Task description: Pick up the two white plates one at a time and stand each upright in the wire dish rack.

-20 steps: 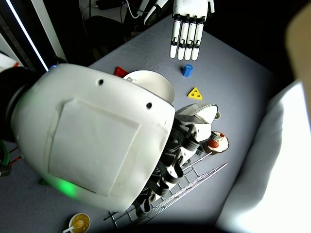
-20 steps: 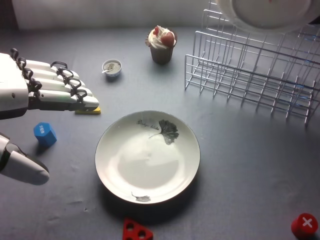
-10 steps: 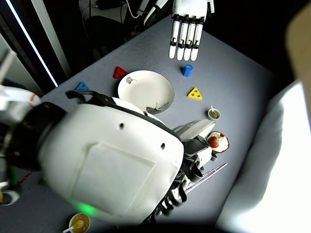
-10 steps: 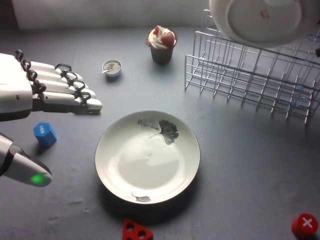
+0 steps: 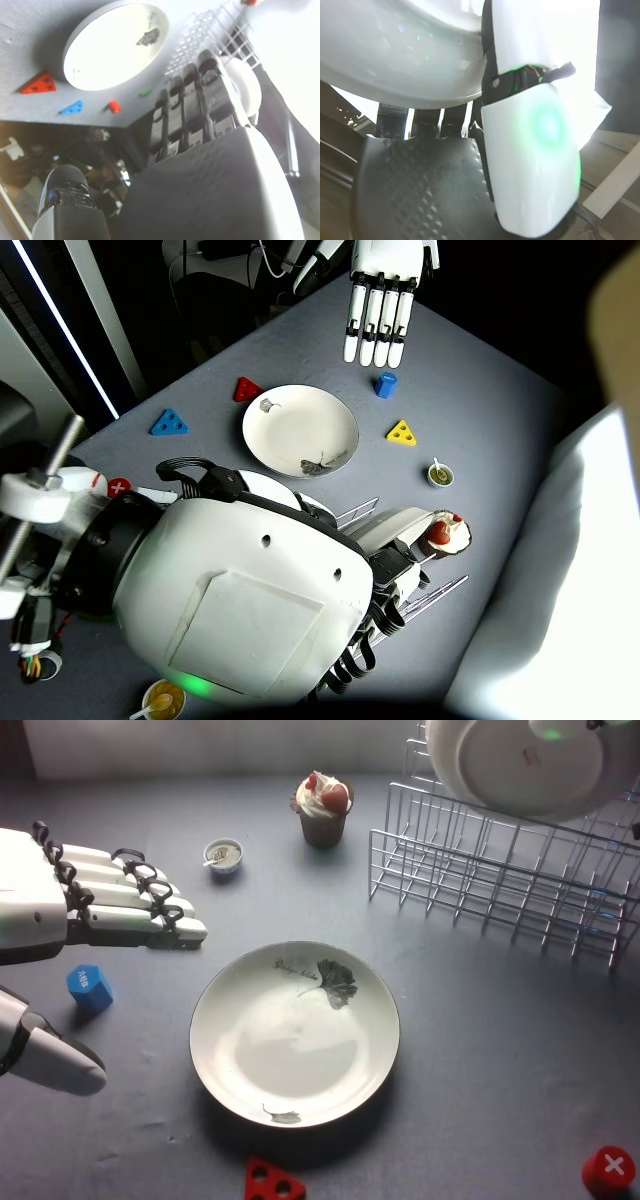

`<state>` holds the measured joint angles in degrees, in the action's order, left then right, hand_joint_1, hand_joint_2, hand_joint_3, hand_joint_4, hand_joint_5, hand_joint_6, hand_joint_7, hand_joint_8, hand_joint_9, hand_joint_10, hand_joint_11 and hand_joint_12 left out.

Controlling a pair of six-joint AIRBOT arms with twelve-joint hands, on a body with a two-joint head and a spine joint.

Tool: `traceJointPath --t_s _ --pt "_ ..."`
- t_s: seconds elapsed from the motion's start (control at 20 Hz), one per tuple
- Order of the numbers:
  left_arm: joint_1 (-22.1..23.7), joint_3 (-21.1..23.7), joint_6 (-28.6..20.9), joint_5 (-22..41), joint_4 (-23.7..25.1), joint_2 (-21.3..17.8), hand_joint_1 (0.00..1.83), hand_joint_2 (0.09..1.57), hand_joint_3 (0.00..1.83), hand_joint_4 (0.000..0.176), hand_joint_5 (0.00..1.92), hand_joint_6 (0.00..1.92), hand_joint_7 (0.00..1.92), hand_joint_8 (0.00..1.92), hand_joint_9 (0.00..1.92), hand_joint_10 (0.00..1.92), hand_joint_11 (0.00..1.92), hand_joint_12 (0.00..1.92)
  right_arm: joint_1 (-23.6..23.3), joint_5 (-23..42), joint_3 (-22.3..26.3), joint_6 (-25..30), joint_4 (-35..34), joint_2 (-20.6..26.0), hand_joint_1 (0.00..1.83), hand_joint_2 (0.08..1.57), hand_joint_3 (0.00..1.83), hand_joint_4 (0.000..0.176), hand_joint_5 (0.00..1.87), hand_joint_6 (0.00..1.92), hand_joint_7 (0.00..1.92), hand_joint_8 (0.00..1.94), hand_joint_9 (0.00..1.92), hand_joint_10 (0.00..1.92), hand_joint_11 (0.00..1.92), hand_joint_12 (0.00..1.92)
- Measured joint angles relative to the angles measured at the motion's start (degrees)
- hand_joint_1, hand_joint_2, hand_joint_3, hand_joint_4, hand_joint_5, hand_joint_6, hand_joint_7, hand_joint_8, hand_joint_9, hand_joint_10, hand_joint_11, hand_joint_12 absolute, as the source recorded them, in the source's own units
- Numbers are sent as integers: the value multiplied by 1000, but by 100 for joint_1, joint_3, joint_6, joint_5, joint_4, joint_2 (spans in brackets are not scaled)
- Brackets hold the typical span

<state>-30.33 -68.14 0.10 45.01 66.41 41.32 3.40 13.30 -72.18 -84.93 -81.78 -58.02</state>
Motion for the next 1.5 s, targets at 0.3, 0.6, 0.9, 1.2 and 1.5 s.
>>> traceJointPath --t_s 0.3,0.6,0.9,1.2,1.5 --pt "0 0 0 68 74 0 65 956 0 0 164 6 189 4 205 7 245 25 225 -37 -173 -13 -111 -149 1493 1073 0 0 928 1044 996 693 1093 754 948 1393" --pt "-350 144 -7 107 457 61 61 958 0 0 150 1 192 4 207 6 242 19 332 -96 -334 -11 -116 -282 1495 1063 0 0 941 972 1012 700 1138 700 957 1396" --pt "-328 297 -2 103 542 142 70 963 1 0 143 2 175 5 184 4 225 10 476 -201 -498 -7 -114 -391 1493 1056 0 0 978 957 1031 615 1109 729 1015 1329" --pt "-319 299 -7 103 590 210 66 959 0 0 134 0 167 0 169 0 185 0 579 -275 -533 -9 -109 -435 1282 1058 0 0 797 175 857 39 961 64 906 544" --pt "-439 393 -4 129 629 317 59 956 0 0 108 2 136 3 142 3 165 3 577 -350 -533 59 -116 -459 1069 969 0 0 706 0 770 0 820 0 859 303"
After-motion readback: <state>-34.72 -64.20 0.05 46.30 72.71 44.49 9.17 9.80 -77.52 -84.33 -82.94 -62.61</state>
